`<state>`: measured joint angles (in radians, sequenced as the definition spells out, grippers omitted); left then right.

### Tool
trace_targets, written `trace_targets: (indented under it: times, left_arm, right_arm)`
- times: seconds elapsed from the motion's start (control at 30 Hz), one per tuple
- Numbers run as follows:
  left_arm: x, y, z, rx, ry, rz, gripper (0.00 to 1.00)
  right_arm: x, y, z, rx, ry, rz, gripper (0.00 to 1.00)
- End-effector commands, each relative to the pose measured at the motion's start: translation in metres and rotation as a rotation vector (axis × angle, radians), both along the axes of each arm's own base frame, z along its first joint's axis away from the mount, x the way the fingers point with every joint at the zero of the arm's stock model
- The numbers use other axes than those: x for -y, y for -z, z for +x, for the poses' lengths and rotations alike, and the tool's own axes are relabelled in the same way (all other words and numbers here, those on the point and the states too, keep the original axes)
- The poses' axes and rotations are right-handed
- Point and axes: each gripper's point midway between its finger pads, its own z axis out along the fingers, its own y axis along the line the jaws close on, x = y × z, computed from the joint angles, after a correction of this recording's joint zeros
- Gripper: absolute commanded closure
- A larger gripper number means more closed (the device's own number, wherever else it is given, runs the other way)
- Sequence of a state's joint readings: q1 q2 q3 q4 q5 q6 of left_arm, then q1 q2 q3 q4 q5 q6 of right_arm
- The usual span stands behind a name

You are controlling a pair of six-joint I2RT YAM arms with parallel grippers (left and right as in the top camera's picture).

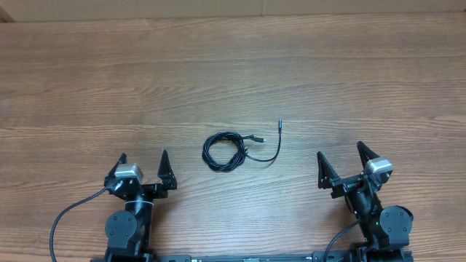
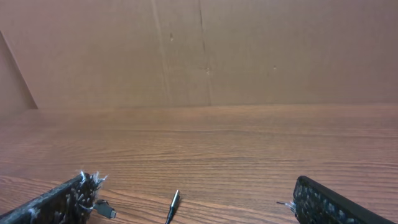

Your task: Untangle cables

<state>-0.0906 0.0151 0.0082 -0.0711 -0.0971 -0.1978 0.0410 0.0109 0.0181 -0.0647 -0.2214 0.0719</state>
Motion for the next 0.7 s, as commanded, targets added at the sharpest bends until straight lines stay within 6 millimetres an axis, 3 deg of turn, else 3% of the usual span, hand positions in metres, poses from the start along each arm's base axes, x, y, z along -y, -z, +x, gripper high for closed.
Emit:
trace_targets:
  times: [0.0, 0.67]
  left_arm:
    - [-0.0003, -0.0008, -0.0002, 0.007, 0.004, 0.025, 0.01]
    - [-0.0042, -0.0055, 0.0000, 0.026, -0.020, 0.025, 0.00]
  right_arm:
    - [-0.0015, 0.0020, -0.0002, 0.002, -0.006, 0.003, 0.00]
    - [-0.0014, 0.0019, -0.0002, 0.002, -0.006, 0.003, 0.00]
